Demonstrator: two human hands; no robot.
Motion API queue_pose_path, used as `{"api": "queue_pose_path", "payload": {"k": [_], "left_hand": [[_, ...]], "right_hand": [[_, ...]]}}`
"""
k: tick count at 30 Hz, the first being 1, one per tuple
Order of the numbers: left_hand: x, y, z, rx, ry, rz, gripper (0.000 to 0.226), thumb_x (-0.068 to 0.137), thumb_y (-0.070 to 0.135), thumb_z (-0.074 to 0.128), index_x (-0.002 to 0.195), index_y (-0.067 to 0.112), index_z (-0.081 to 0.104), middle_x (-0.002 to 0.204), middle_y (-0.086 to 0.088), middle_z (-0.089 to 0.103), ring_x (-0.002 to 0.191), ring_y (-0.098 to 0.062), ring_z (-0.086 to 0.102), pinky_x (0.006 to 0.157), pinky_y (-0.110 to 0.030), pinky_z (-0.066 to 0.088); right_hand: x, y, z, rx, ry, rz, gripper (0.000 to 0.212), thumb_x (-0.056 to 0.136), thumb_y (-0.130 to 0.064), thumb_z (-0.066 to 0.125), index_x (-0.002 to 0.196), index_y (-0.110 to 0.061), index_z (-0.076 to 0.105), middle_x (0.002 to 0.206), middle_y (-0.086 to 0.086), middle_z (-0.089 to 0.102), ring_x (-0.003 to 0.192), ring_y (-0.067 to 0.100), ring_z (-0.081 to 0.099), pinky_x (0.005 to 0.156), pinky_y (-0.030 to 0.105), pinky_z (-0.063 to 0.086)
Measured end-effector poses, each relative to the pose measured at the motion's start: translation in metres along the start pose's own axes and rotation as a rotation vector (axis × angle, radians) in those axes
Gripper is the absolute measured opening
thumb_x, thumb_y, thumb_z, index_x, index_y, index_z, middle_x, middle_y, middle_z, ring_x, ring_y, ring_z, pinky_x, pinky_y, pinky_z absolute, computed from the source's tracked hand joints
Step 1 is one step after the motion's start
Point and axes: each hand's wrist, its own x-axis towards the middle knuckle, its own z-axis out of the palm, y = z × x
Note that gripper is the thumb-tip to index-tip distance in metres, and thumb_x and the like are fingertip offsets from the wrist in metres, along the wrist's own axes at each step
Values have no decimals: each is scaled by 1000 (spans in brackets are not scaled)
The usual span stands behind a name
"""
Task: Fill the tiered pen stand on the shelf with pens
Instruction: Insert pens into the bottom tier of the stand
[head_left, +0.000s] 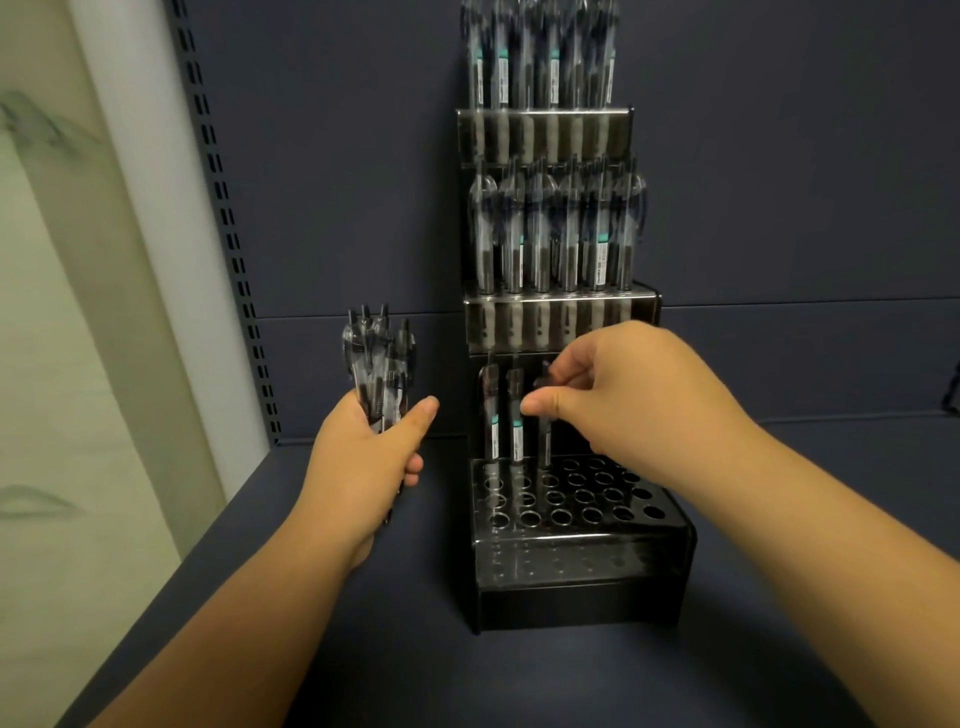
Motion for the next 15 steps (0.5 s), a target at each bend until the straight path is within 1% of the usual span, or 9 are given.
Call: {"api": "queue_pose_path", "payload": {"k": [2, 5, 10, 13, 15], "left_hand": [[0, 1, 1, -2, -5, -4, 16, 91, 31, 71, 98, 21, 60, 71, 4, 58, 57, -8, 56, 54, -23, 51], [0, 2, 1, -10, -11, -9, 16, 91, 31, 72, 97, 22, 60, 70, 6, 59, 57, -8, 56, 54, -22, 50], [-3, 3, 2, -11, -13, -8, 15, 91, 32, 72, 95, 24, 60, 69, 6, 59, 56, -7, 55, 53, -23, 48], [-5, 6, 2, -23, -14, -9, 16, 91, 31, 72, 94, 23, 59, 69, 4, 57, 54, -6, 53, 52, -21, 47], [-6, 7, 2, -27, -15, -16, 16, 91, 31, 71, 93, 22, 58, 67, 5, 57, 52, -5, 52, 51, -20, 46]], "right_hand": [[-1, 1, 4, 13, 3, 14, 29, 86, -54, 72, 103, -30, 72, 81, -15, 67, 71, 0, 61, 69, 21, 52], [-2, 0, 6, -21, 28, 15, 27, 86, -54, 71, 101, -32, 71, 82, -17, 66, 80, 0, 62, 70, 19, 50], [-7, -3, 8, -29, 36, 30, 27, 86, -54, 71, 101, -31, 72, 82, -17, 66, 79, -2, 61, 68, 13, 46], [-11, -2, 7, -44, 68, 40, 31, 86, -56, 71, 104, -31, 72, 82, -19, 65, 81, 0, 61, 70, 18, 49], [-16, -1, 8, -101, 117, 20, 41, 83, -60, 71, 112, -31, 69, 85, -21, 65, 83, 1, 60, 71, 23, 49]]}}
